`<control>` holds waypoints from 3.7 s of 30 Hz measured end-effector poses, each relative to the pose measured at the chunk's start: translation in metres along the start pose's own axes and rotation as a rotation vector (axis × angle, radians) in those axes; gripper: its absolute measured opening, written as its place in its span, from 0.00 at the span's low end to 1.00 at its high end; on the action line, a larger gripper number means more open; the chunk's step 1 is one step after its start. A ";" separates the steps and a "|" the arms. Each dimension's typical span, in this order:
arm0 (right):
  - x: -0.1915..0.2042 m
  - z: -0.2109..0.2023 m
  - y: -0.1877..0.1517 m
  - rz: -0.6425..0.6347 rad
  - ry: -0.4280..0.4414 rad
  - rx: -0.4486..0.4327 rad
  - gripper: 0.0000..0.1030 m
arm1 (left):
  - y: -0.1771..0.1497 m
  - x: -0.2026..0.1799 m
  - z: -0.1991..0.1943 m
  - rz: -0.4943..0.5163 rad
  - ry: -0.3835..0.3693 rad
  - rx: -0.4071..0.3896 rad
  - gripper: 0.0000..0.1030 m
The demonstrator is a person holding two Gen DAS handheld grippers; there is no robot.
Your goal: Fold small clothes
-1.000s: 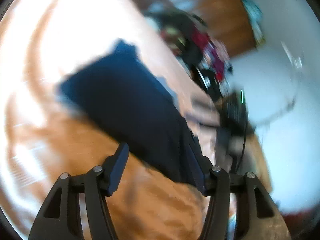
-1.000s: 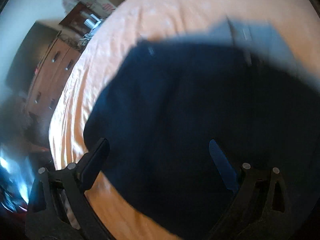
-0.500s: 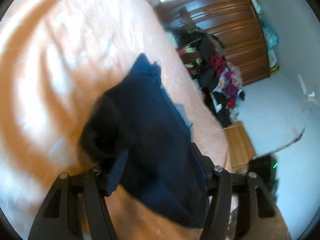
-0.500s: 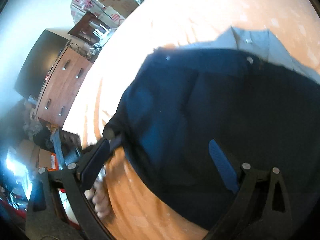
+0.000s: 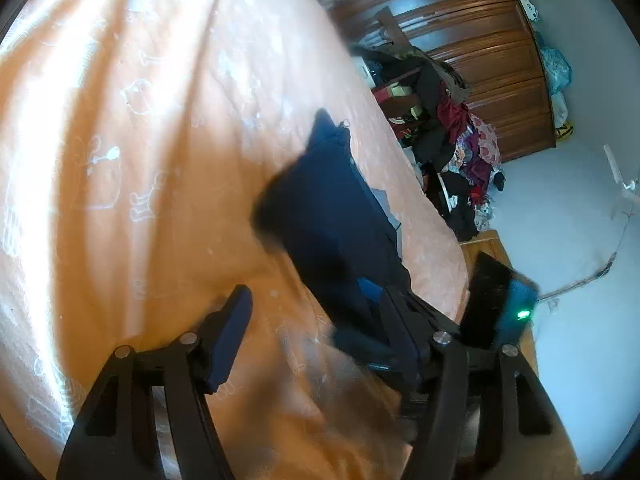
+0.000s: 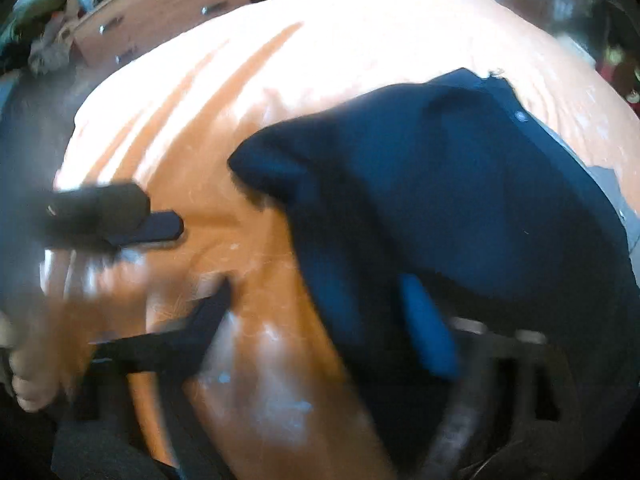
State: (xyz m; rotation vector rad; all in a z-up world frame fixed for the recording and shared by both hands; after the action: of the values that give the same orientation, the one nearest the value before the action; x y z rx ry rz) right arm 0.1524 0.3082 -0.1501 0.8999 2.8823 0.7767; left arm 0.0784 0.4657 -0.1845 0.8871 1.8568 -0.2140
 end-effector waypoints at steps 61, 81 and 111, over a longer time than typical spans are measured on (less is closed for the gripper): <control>-0.130 -0.051 0.102 0.364 0.066 -0.086 0.93 | 0.015 -0.091 0.116 0.518 0.194 -0.105 0.06; -0.230 -0.100 -0.015 0.685 0.067 -0.419 0.06 | -0.035 -0.179 0.144 0.908 0.081 0.046 0.12; -0.355 -0.169 -0.306 1.030 0.188 -0.455 0.43 | -0.227 -0.258 0.305 1.137 -0.077 0.622 0.40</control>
State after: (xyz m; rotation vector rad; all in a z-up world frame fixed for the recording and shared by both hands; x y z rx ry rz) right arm 0.2585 -0.1773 -0.1882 2.2972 2.0089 1.5119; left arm 0.2024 0.0244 -0.1596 2.1675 0.9606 -0.0951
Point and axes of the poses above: each gripper's, at about its wrist camera, not at the fingertips, and z roughly the way its jaws point, x to its left, y to its top, the point moved 2 cm from there along z, roughly the way its jaws point, and after that the axes turned 1 degree about y, right-handed, at the moved point
